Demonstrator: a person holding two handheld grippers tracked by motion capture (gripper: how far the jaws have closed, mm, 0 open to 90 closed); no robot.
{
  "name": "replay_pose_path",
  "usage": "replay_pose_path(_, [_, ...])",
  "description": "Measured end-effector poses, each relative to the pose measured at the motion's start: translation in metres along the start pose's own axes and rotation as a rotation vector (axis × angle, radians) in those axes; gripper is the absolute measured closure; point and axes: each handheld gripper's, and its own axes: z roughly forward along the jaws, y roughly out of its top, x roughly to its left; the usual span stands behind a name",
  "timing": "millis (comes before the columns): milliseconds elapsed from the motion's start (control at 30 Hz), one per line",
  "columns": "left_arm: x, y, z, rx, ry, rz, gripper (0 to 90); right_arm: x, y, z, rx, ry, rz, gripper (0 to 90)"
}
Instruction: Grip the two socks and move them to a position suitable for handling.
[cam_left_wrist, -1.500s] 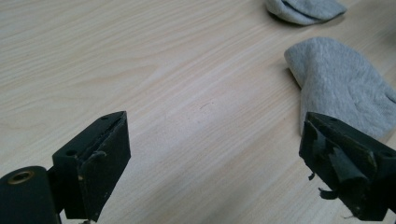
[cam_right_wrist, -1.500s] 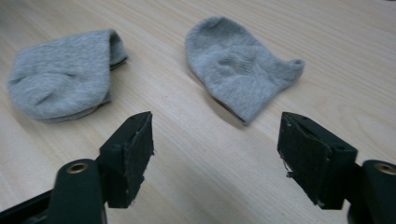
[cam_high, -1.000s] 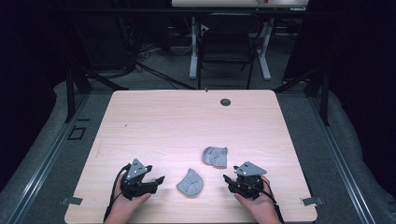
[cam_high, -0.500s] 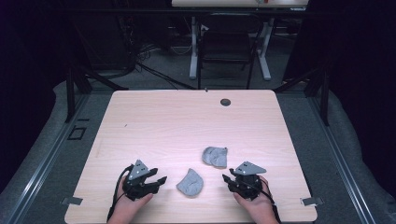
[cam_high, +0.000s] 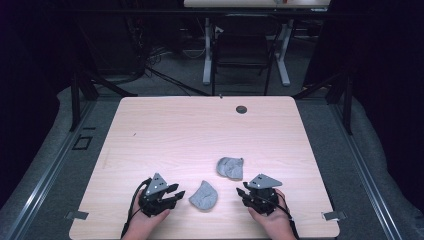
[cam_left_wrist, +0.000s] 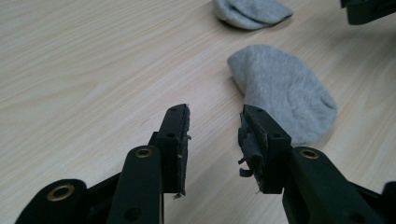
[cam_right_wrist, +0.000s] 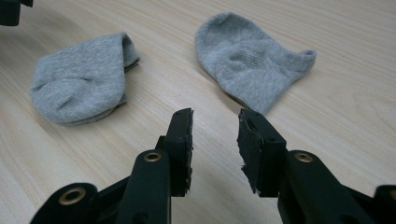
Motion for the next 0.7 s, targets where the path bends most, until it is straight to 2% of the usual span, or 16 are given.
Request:
replay_pose_path(100, [-0.005,0.007,0.002,-0.004,-0.007,0.035,63.6,0.001,0.000,0.000,0.008,-0.002,-0.004,64.7])
replay_pose_path(200, [-0.011,0.011,0.006,-0.004,-0.020,0.039,66.8,0.001,0.001,0.001,0.006,-0.003,-0.005,64.4])
replay_pose_path(233, [-0.011,0.013,0.008,0.003,-0.026,0.052,69.4,0.000,0.000,0.002,0.006,-0.003,0.000,64.4])
replay_pose_path(367, [-0.015,0.017,0.017,0.019,-0.038,0.055,71.4,-0.001,0.000,0.002,0.005,-0.006,0.005,64.4])
replay_pose_path(500, [-0.018,0.015,0.026,0.046,-0.047,0.053,71.9,-0.001,0.000,0.001,0.005,-0.007,0.003,64.4])
replay_pose_path(700, [-0.020,0.007,0.031,0.076,-0.052,0.059,72.5,-0.003,0.000,0.000,0.006,-0.006,0.004,64.7])
